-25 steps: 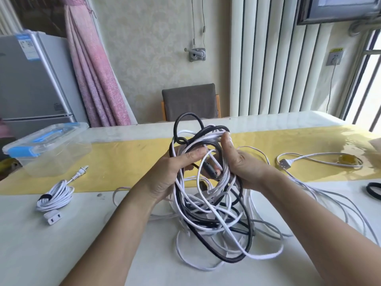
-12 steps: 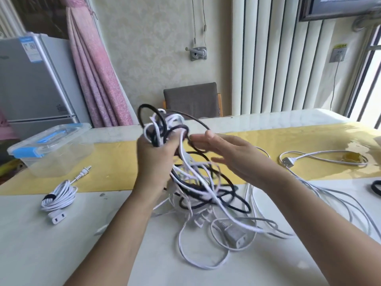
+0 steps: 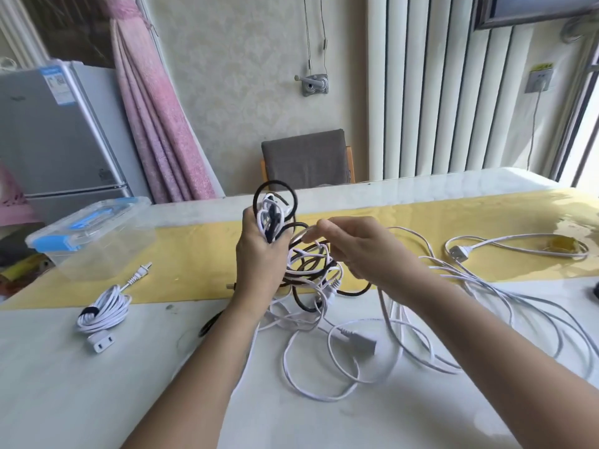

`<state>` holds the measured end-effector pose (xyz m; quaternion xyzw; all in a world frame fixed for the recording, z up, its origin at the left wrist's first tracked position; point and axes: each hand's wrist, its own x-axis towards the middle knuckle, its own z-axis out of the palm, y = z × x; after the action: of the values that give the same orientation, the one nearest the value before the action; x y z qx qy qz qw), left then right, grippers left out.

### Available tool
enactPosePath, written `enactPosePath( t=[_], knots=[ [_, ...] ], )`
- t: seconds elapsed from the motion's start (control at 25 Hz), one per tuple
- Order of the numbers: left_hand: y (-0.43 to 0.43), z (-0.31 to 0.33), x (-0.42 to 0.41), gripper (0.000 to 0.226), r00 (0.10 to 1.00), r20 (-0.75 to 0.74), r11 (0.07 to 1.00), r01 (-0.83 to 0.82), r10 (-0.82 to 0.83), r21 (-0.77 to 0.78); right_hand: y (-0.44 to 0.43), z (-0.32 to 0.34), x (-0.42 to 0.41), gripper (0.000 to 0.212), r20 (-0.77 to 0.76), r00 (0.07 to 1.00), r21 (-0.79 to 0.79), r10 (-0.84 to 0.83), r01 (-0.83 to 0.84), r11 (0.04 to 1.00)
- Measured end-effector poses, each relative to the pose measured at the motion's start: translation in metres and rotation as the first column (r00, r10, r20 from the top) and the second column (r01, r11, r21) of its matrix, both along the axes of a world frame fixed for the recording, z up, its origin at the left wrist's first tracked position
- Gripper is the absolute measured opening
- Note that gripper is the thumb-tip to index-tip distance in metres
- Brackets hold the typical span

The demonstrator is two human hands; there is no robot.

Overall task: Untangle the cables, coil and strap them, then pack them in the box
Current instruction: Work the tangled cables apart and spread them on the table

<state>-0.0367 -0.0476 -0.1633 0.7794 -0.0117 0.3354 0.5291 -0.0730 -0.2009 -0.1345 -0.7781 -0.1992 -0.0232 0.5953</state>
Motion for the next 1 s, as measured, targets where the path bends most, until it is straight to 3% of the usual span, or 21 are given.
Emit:
enactPosePath(
  t=[0.08, 0.12, 0.2, 0.24, 0.28, 0.36, 0.44, 0.52, 0.56, 0.64, 0.72, 0.8, 1.0],
  knots=[
    [0.009, -0.003, 0.008, 0.021, 0.961, -0.229, 0.971, 0.107, -0.157, -0.213, -0.01, 0.01, -0.003, 0.041, 0.064, 0.996, -0.057, 0.069, -0.065, 0.996],
    [0.011, -0.006, 0.009, 0.027, 0.918, -0.32, 0.938, 0.129, -0.236, -0.32, -0.014, 0.015, -0.007, 0.042, 0.076, 0.989, -0.075, 0.128, -0.122, 0.99],
    [0.012, -0.011, 0.009, 0.043, 0.861, -0.452, 0.938, 0.073, -0.231, -0.34, -0.022, 0.023, -0.012, 0.039, 0.08, 0.969, -0.076, 0.235, -0.229, 0.97],
    [0.012, -0.01, 0.01, 0.037, 0.883, -0.443, 0.953, 0.014, -0.154, -0.303, -0.026, 0.025, -0.012, 0.037, 0.081, 0.96, -0.058, 0.269, -0.265, 0.963],
    [0.015, -0.006, 0.01, 0.026, 0.923, -0.383, 0.953, -0.071, -0.05, -0.296, -0.031, 0.027, -0.012, 0.035, 0.087, 0.953, -0.034, 0.289, -0.287, 0.957],
    [0.03, 0.009, 0.011, 0.003, 0.986, -0.105, 0.886, -0.159, 0.126, -0.435, -0.041, 0.029, -0.009, 0.035, 0.103, 0.955, 0.015, 0.279, -0.282, 0.959],
    [0.048, 0.022, 0.007, 0.023, 0.93, 0.215, 0.841, -0.15, 0.298, -0.519, -0.045, 0.028, -0.005, 0.036, 0.106, 0.976, 0.005, 0.193, -0.194, 0.981],
    [0.051, 0.024, 0.003, 0.039, 0.871, 0.341, 0.895, -0.211, 0.355, -0.393, -0.041, 0.022, 0.001, 0.035, 0.165, 0.985, -0.138, 0.056, -0.033, 0.99],
    [0.045, 0.019, 0.003, 0.042, 0.888, 0.323, 0.923, -0.227, 0.327, -0.309, -0.038, 0.019, 0.003, 0.031, 0.214, 0.977, -0.241, 0.001, 0.052, 0.969],
    [0.028, 0.009, 0.002, 0.045, 0.948, 0.174, 0.956, -0.234, 0.265, -0.178, -0.028, 0.012, 0.005, 0.021, 0.275, 0.961, -0.401, -0.036, 0.149, 0.904],
    [0.015, 0.003, 0.0, 0.043, 0.972, 0.052, 0.97, -0.221, 0.227, -0.106, -0.017, 0.006, 0.0, 0.036, 0.302, 0.953, -0.504, -0.002, 0.161, 0.848],
    [0.007, 0.001, -0.003, 0.043, 0.986, 0.034, 0.986, -0.162, 0.164, -0.048, -0.005, -0.001, -0.005, 0.046, 0.347, 0.938, -0.548, 0.026, 0.179, 0.817],
    [-0.015, 0.0, -0.016, 0.068, 0.992, -0.036, 0.992, 0.12, -0.118, 0.032, 0.003, -0.002, -0.009, 0.017, 0.549, 0.817, -0.5, -0.174, 0.488, 0.716]
  ],
)
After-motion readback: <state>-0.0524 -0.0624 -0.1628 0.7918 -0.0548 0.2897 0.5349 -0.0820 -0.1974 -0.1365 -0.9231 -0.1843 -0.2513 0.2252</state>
